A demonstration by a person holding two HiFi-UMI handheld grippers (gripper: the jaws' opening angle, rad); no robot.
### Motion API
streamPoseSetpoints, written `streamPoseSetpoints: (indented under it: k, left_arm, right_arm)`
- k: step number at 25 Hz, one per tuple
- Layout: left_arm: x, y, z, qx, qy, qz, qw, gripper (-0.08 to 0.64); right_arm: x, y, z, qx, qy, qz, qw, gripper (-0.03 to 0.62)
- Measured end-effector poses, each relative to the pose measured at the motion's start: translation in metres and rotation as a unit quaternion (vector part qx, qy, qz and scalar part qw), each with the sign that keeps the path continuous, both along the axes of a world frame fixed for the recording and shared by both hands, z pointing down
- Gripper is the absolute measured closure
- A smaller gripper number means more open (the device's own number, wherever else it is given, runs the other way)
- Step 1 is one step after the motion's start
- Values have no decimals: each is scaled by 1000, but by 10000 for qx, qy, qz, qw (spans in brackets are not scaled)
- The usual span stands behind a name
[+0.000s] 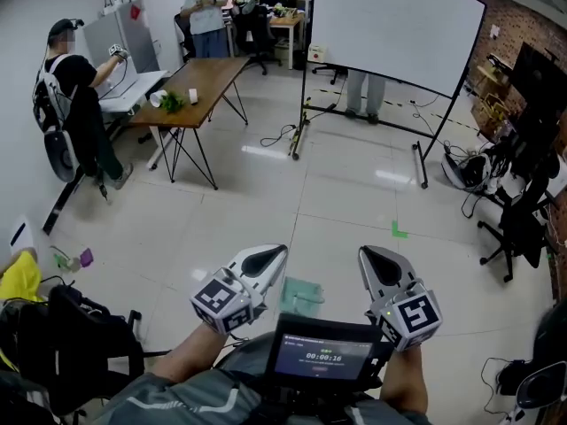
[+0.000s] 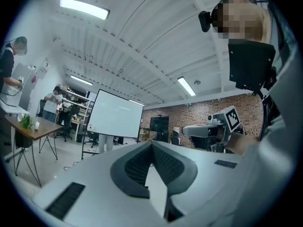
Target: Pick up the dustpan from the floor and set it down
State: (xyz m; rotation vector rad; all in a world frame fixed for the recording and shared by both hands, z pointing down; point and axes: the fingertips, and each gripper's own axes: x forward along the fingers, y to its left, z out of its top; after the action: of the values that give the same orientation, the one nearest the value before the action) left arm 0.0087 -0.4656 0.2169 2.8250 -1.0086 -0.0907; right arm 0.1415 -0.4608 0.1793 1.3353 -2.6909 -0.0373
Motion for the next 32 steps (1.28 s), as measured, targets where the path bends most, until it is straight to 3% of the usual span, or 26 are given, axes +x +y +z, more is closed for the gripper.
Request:
streamPoseSetpoints:
  k: [5, 11, 17, 20, 23, 27, 32]
  left_arm:
    - [26, 23, -8, -3, -49, -154, 9999, 534]
    - [55, 66, -5, -104, -466, -267, 9985, 534]
    - [97, 98, -5, -129, -738, -692, 9948, 534]
    - [98, 124, -10, -99, -719, -808, 9941, 534]
    - [72, 170, -18, 30, -577, -868, 9946, 534]
    - [8, 250, -26, 91, -382, -890, 9953, 534]
    - [-112, 339, -19, 107, -311, -899, 9954, 534]
  right_arm:
    - [26, 19, -1, 29, -47, -114, 9999, 566]
    - [50, 50, 15, 334, 194, -165, 9991, 565]
    - [112, 67, 30, 87, -430, -283, 9986, 565]
    - [121, 88, 33, 41, -524, -261, 9983, 565]
    - [93, 130, 24, 89, -338, -337, 9988, 566]
    - [29, 205, 7, 149, -145, -330, 9992, 565]
    - [-72, 290, 4, 235, -266, -171, 9992, 566]
